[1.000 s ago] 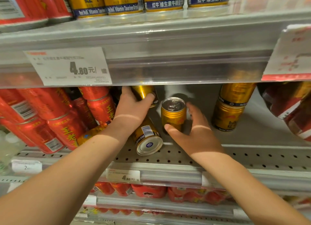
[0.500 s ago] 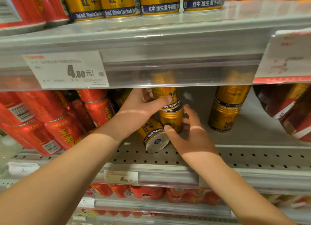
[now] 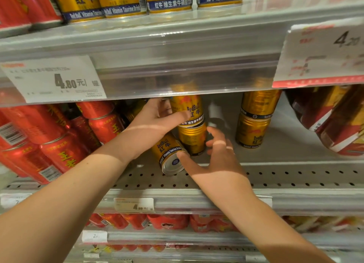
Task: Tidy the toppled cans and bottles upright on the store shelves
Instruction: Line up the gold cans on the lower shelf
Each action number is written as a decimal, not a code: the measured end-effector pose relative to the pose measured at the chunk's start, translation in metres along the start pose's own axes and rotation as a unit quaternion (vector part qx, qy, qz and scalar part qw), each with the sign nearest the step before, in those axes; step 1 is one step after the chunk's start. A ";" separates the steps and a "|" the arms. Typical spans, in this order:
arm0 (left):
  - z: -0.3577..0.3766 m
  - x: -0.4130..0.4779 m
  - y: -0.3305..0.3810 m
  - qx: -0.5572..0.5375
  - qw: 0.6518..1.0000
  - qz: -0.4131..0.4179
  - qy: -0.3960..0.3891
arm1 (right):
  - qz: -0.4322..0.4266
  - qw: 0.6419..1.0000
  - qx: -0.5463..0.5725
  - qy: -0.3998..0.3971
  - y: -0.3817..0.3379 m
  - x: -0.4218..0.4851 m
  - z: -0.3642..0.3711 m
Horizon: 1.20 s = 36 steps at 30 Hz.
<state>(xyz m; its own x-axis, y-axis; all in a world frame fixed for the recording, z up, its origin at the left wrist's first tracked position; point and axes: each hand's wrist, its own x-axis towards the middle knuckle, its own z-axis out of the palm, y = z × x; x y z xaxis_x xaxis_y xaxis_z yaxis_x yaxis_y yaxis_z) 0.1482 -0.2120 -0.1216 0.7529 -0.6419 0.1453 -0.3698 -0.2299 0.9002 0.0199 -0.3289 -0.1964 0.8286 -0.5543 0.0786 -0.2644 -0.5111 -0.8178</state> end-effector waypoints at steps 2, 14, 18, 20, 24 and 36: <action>-0.003 -0.002 0.000 -0.009 1.000 -0.006 -0.008 | 0.002 1.000 0.008 -0.002 0.000 0.000 -0.001; 0.003 0.000 0.006 0.082 0.996 0.007 -0.024 | -0.004 1.000 0.014 -0.006 0.003 -0.002 -0.004; 0.006 0.002 0.010 0.129 0.991 -0.003 -0.018 | -0.008 0.999 0.008 0.035 0.004 -0.003 -0.005; 0.013 0.004 0.012 0.133 0.991 0.000 -0.014 | -0.038 0.998 0.001 0.051 0.004 -0.010 -0.005; 0.029 0.011 0.016 0.138 0.990 0.005 -0.012 | -0.100 0.995 -0.006 0.030 0.003 -0.020 -0.006; -0.021 -0.109 -0.022 0.379 0.901 0.043 0.207 | -0.160 0.975 -0.152 -0.038 -0.030 -0.001 -0.004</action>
<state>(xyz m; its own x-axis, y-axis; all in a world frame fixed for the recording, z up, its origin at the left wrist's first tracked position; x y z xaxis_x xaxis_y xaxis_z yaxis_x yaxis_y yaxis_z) 0.0854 -0.1216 -0.1488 0.7848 -0.3884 0.4829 -0.5830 -0.7271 0.3627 0.0249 -0.3152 -0.1697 0.9236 -0.2910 0.2496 -0.1116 -0.8269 -0.5512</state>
